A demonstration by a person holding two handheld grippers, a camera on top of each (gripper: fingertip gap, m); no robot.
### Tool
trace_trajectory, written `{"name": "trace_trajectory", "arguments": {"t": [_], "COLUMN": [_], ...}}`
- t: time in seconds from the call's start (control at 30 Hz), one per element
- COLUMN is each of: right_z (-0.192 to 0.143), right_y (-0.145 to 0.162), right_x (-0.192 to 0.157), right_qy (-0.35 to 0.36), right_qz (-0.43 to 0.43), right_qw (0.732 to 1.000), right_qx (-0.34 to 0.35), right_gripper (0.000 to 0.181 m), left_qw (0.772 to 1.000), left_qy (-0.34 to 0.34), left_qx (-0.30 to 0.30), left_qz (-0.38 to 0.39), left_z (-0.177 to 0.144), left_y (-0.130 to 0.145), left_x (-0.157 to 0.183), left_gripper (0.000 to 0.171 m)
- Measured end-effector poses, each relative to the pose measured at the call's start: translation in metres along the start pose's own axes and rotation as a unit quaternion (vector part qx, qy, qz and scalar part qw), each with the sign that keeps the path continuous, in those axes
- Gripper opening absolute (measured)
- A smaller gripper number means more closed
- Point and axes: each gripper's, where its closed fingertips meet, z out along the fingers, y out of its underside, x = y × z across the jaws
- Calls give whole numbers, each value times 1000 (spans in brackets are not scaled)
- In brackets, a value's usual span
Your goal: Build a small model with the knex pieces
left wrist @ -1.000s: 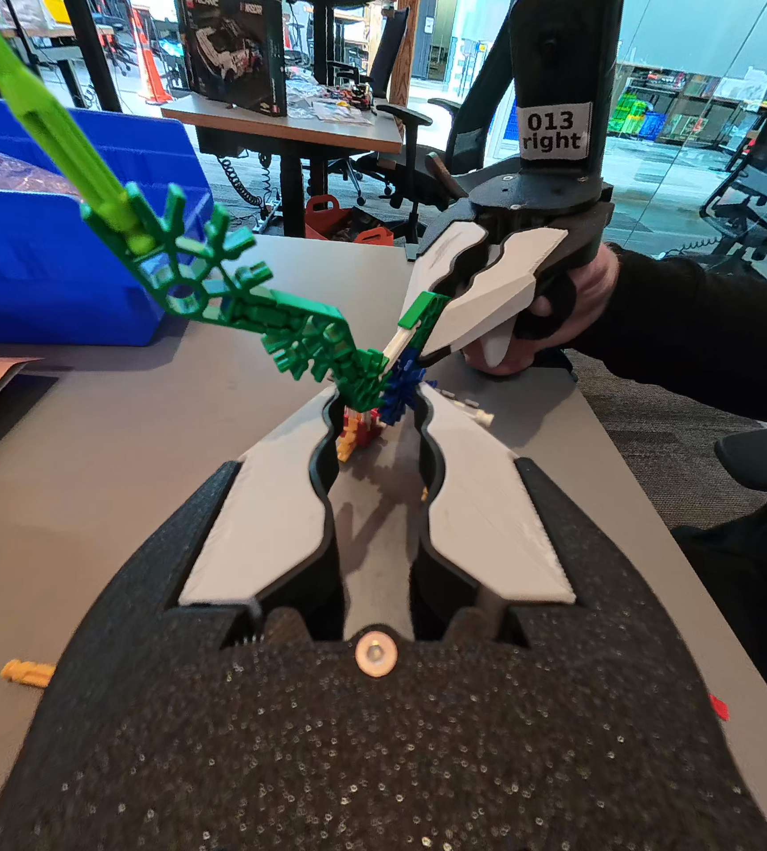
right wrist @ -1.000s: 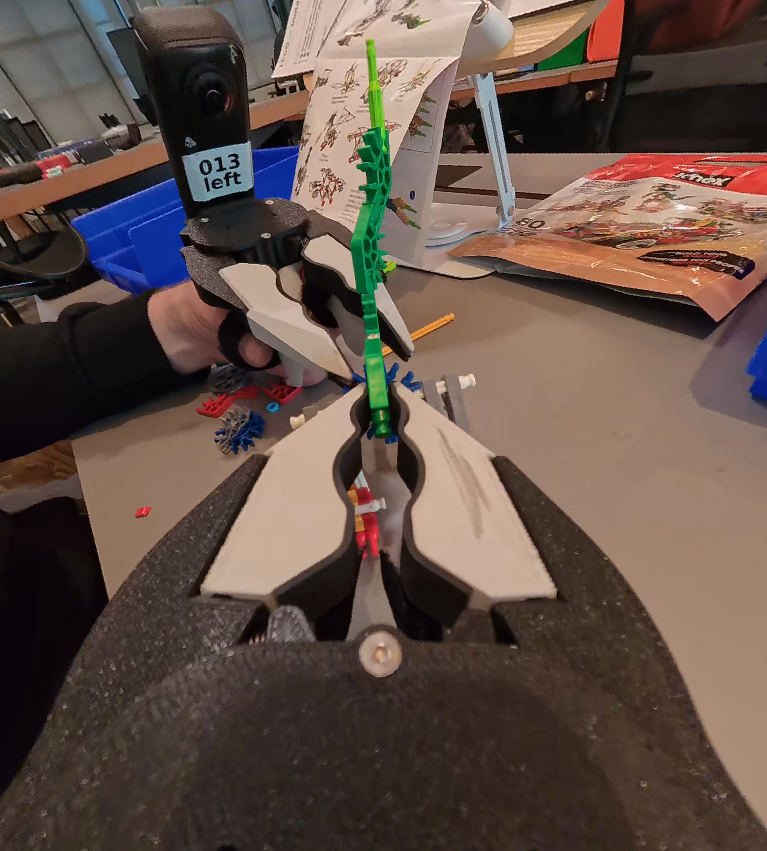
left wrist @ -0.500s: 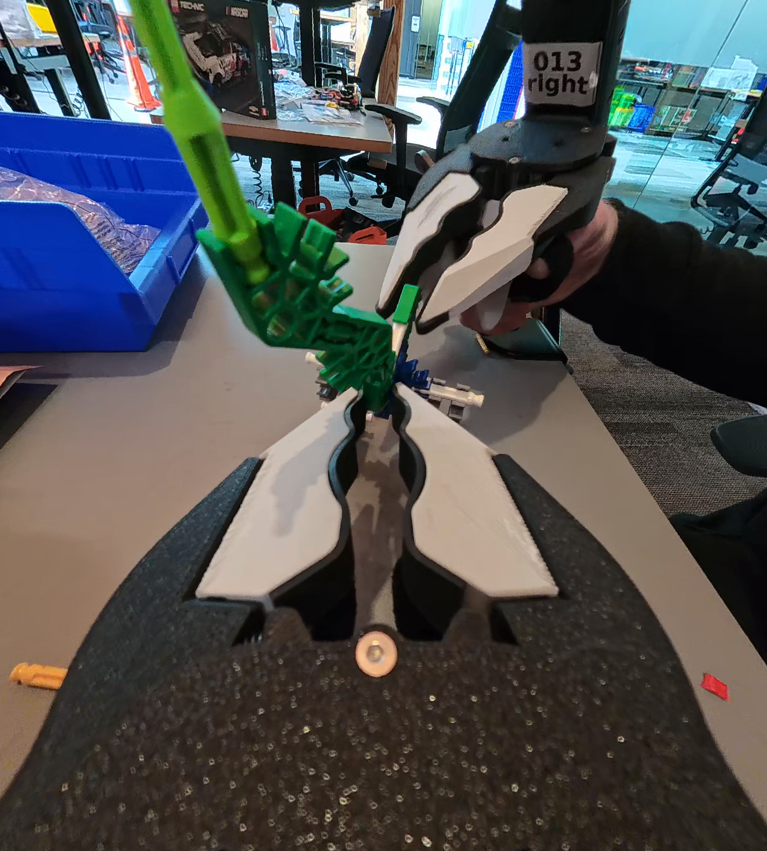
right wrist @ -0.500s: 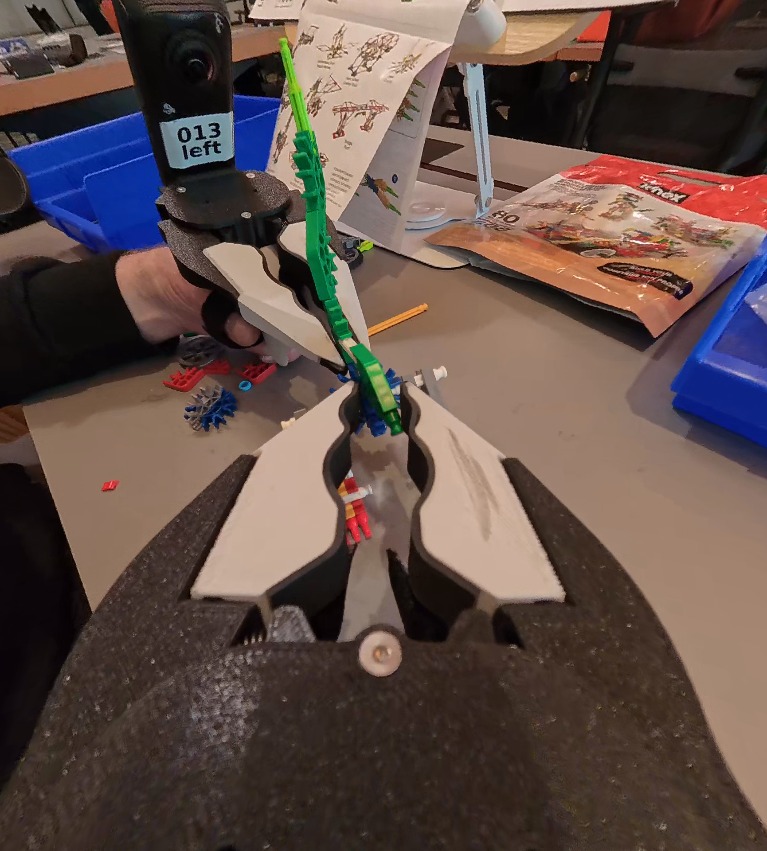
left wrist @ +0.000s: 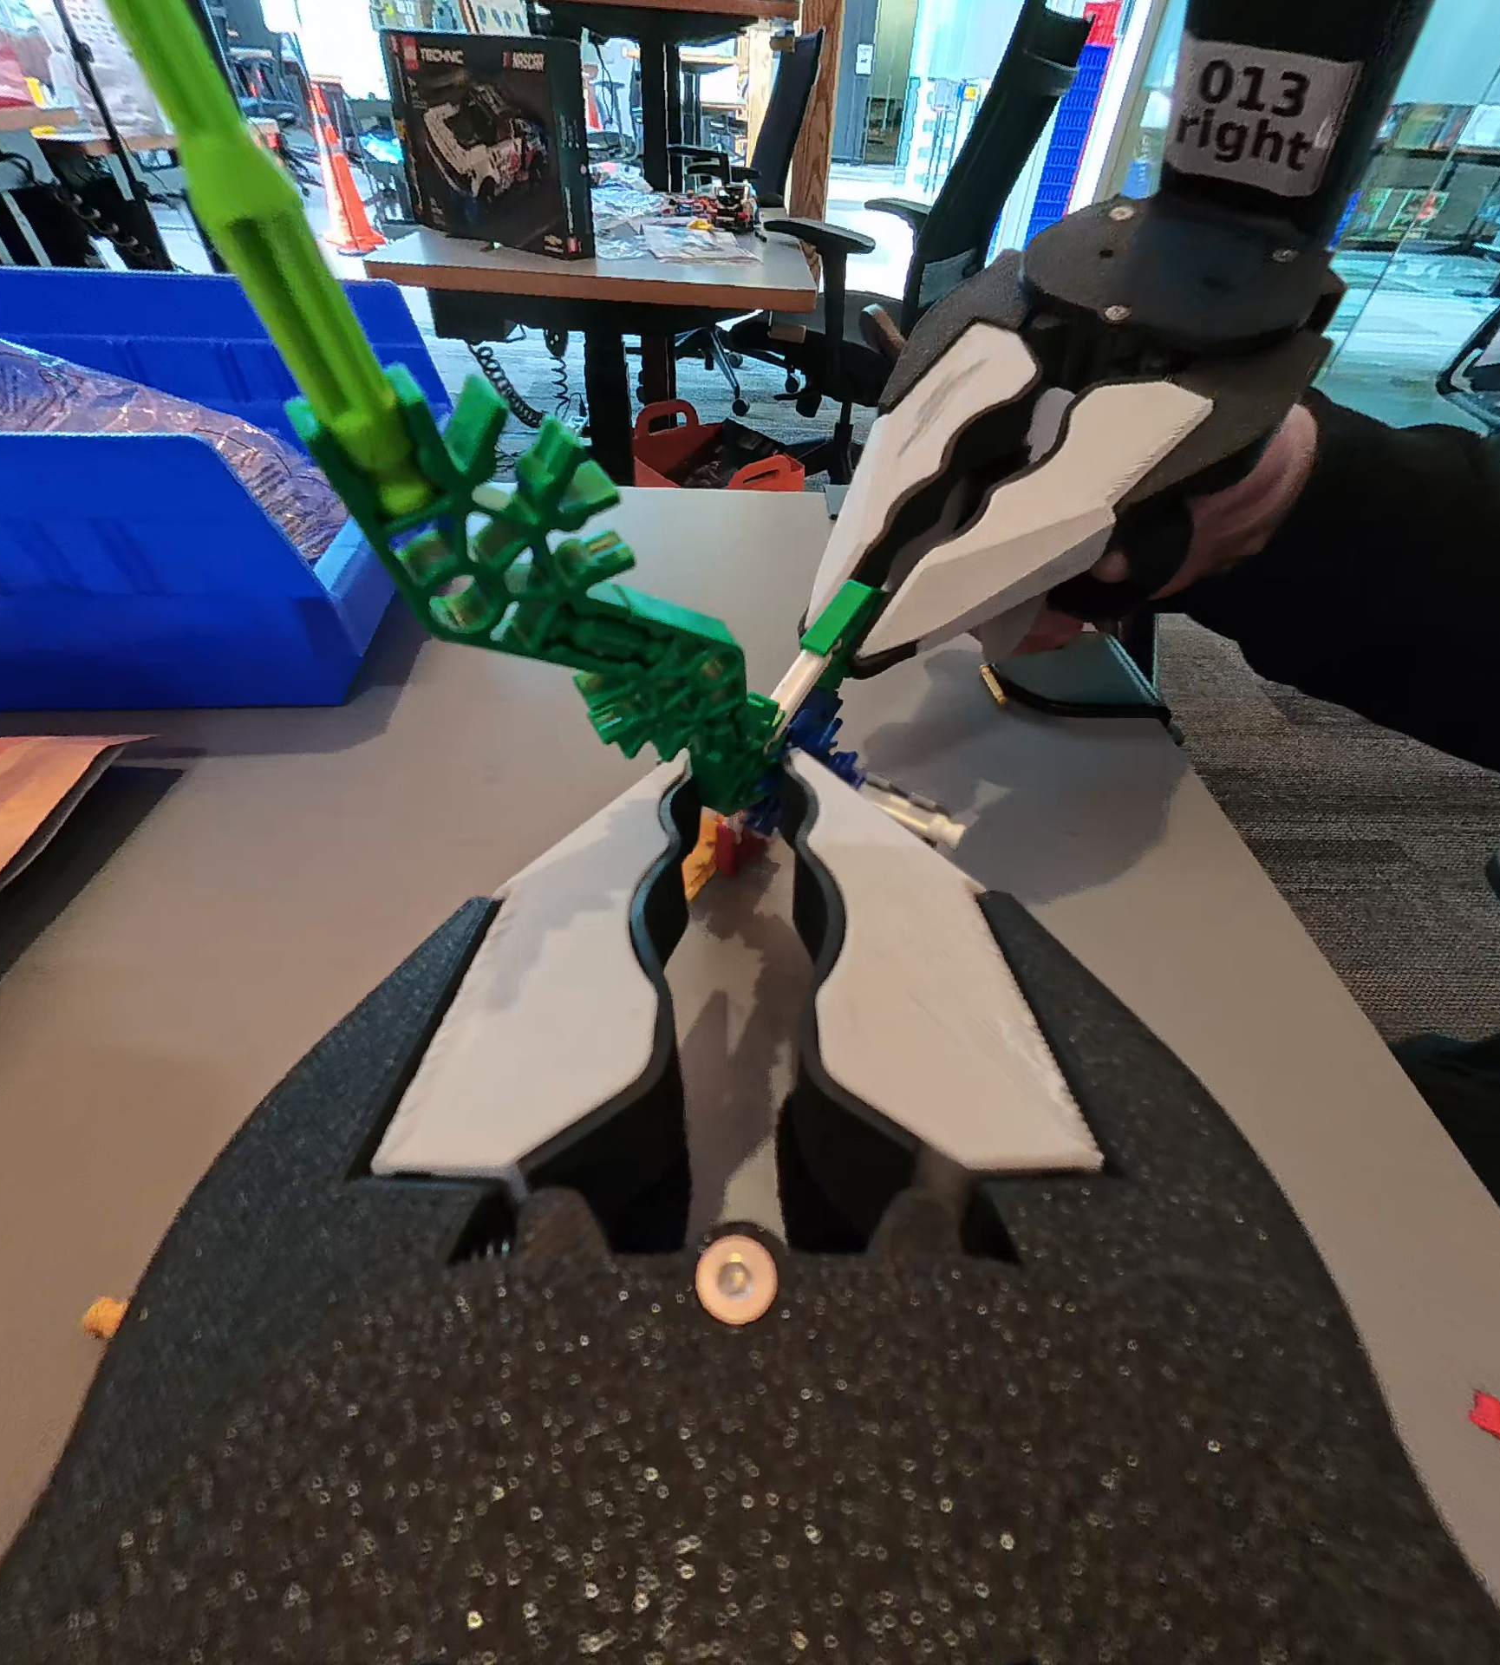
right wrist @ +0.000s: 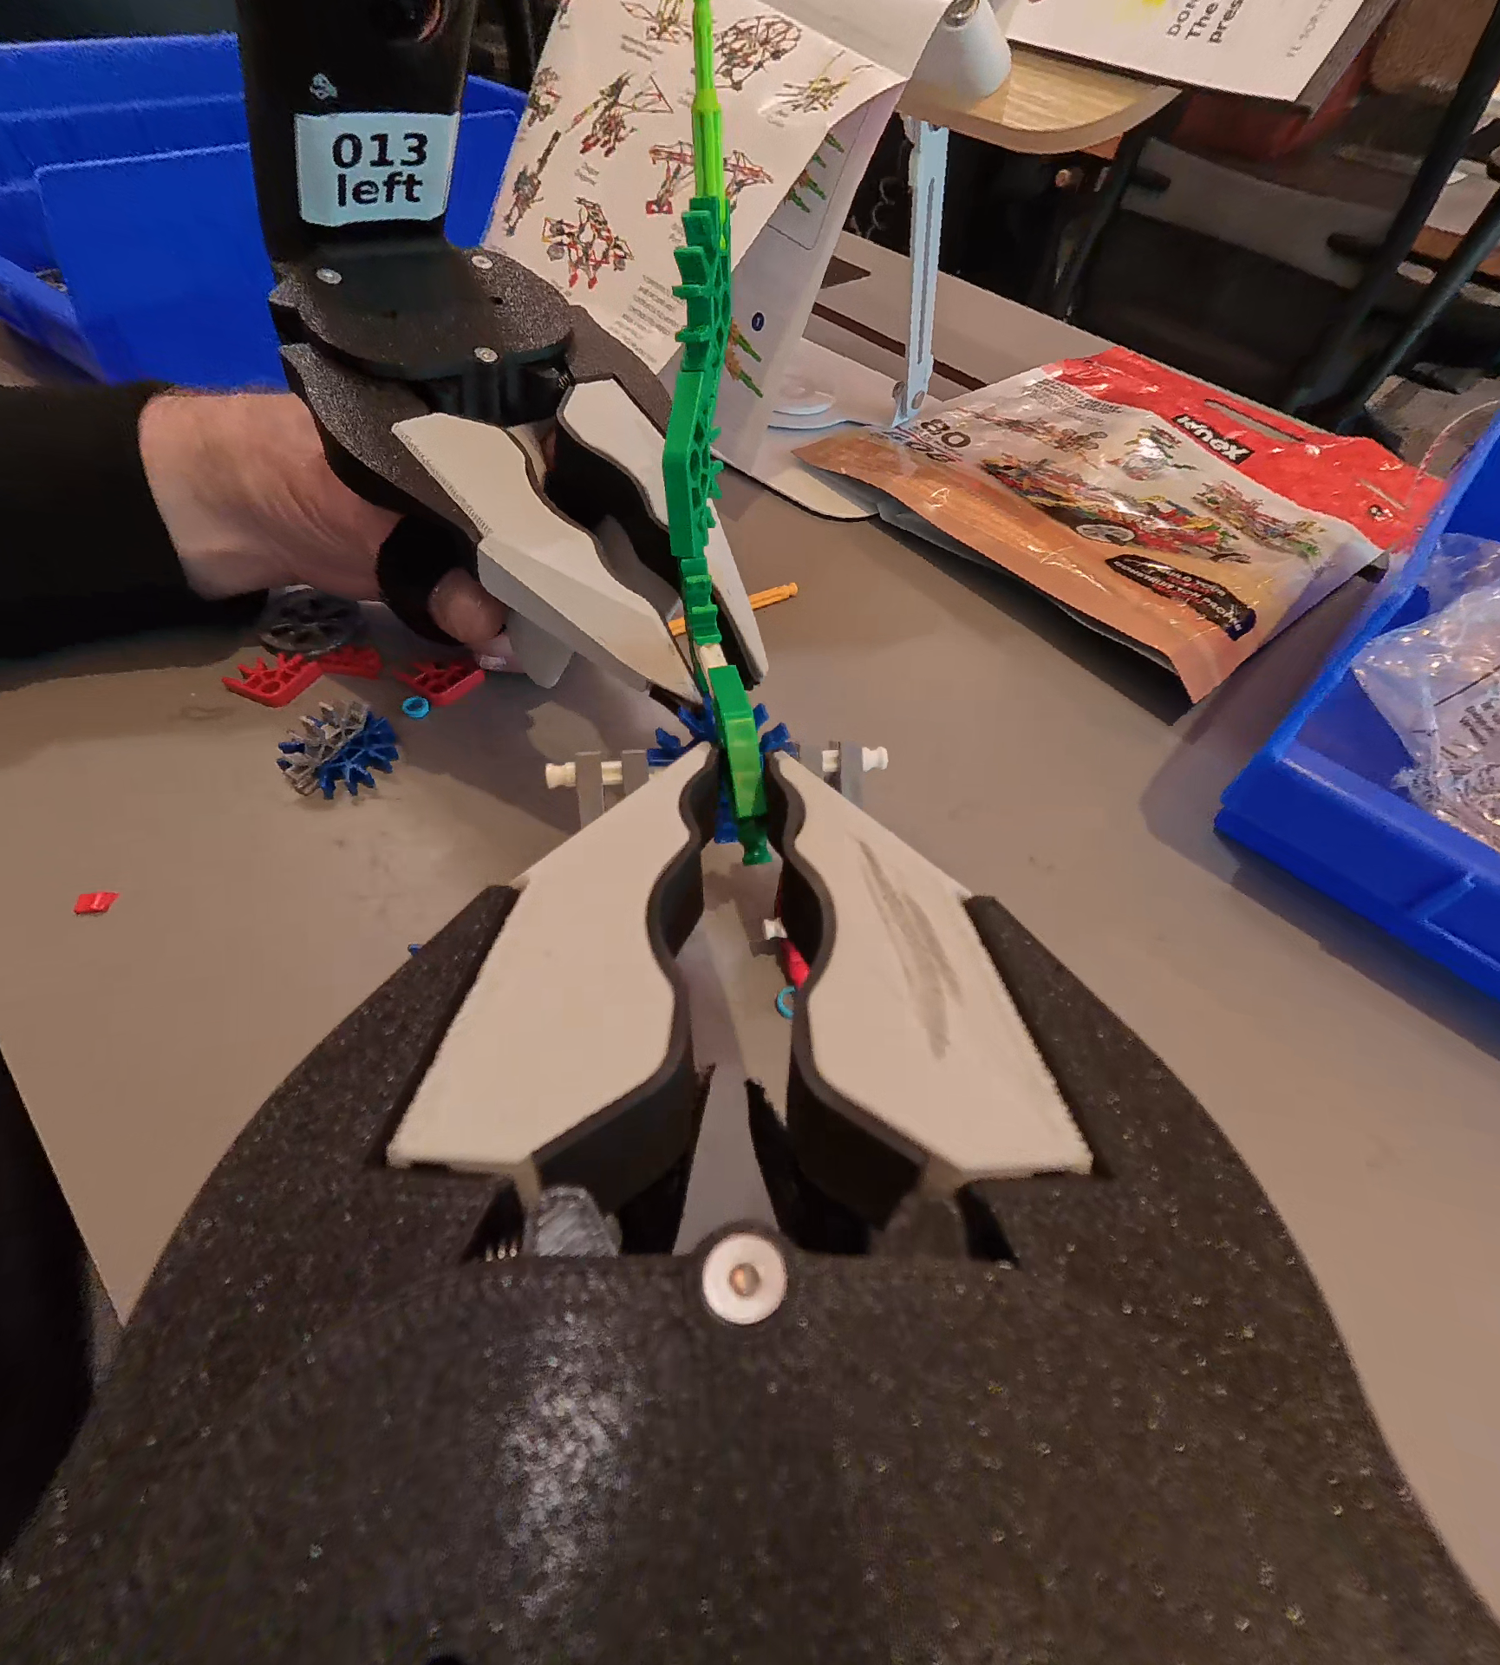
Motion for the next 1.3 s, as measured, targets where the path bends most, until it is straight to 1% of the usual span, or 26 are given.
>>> {"name": "trace_trajectory", "arguments": {"t": [0.1, 0.2, 0.3, 0.43, 0.57, 0.63, 0.9, 0.97, 1.13, 1.3], "right_z": [0, 2, 8, 10, 10, 10, 9, 9, 7, 8], "right_y": [1, 4, 11, 10, 10, 10, 11, 11, 11, 10], "right_x": [0, 0, 0, -1, -3, -4, -1, 0, 1, 1], "right_qy": [6, -6, -4, -2, -2, 3, 40, 57, 89, 131], "right_qz": [20, 35, 24, 20, 17, 7, -47, -72, -120, -179], "right_qw": [1000, 999, 999, 1000, 1000, 1000, 998, 995, 988, 973], "right_qx": [1, -5, -23, -20, -14, -13, -33, -38, -50, -60], "right_gripper": [10, 11, 13, 10, 7, 7, 6, 6, 6, 6], "left_qw": [1000, 1000, 1000, 1000, 1000, 999, 1000, 999, 999, 1000], "left_qy": [0, 3, 11, 4, -14, -18, -9, -11, -7, -5], "left_qx": [1, 1, -3, -4, -4, -6, -17, -20, -21, -12], "left_qz": [2, -2, -2, 2, 23, 26, -22, -35, -33, -23], "left_z": [0, 1, 3, 3, 3, 3, 5, 6, 7, 6], "left_y": [0, -1, 0, 0, -2, -3, -2, -3, -2, -1], "left_x": [0, 1, 5, 3, 1, 1, 0, -1, 0, -1], "left_gripper": [15, 15, 13, 14, 14, 14, 14, 14, 14, 15]}}
